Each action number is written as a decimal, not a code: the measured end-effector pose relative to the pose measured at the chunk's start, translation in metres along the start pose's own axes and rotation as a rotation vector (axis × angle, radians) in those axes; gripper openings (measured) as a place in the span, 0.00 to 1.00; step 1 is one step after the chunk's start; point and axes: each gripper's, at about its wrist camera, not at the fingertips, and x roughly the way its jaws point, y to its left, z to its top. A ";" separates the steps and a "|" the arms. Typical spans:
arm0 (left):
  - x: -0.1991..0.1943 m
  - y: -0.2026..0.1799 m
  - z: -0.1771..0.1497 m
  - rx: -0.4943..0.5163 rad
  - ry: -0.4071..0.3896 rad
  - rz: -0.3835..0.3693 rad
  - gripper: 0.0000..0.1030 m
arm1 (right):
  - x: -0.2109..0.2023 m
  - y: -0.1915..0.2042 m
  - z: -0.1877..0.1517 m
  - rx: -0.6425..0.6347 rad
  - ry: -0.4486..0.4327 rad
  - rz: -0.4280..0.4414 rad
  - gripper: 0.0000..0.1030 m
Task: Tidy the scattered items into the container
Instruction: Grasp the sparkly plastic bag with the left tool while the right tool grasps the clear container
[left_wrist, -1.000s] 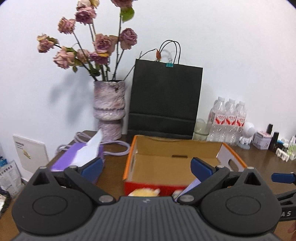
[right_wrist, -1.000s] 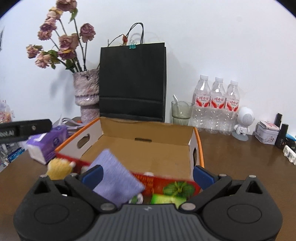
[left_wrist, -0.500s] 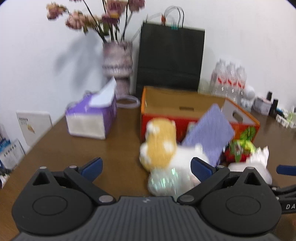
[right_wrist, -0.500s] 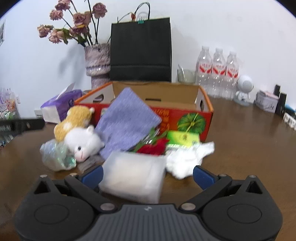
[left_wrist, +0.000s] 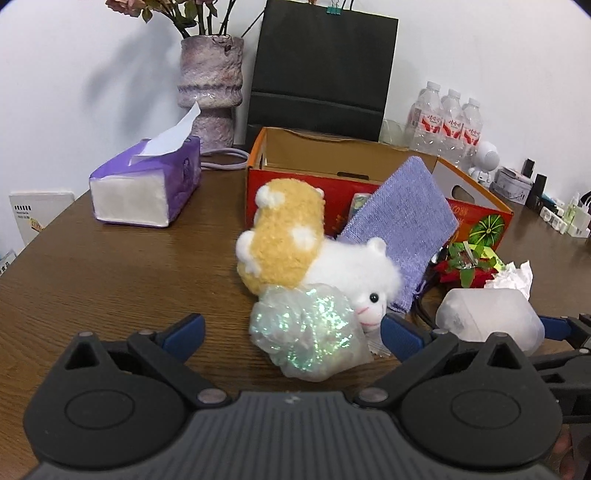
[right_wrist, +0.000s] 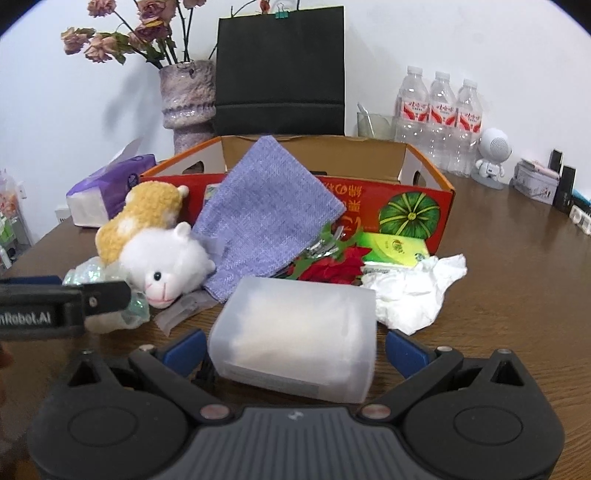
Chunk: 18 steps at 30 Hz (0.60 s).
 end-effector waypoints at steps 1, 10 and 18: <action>0.001 -0.001 0.000 -0.005 0.000 0.005 1.00 | 0.001 0.000 0.000 0.006 -0.002 0.003 1.00; -0.005 -0.002 -0.007 -0.055 -0.011 0.006 0.43 | -0.003 0.002 -0.001 -0.007 -0.043 0.012 0.84; -0.021 -0.006 -0.007 -0.051 -0.052 -0.002 0.43 | -0.023 -0.007 -0.006 -0.002 -0.085 0.053 0.80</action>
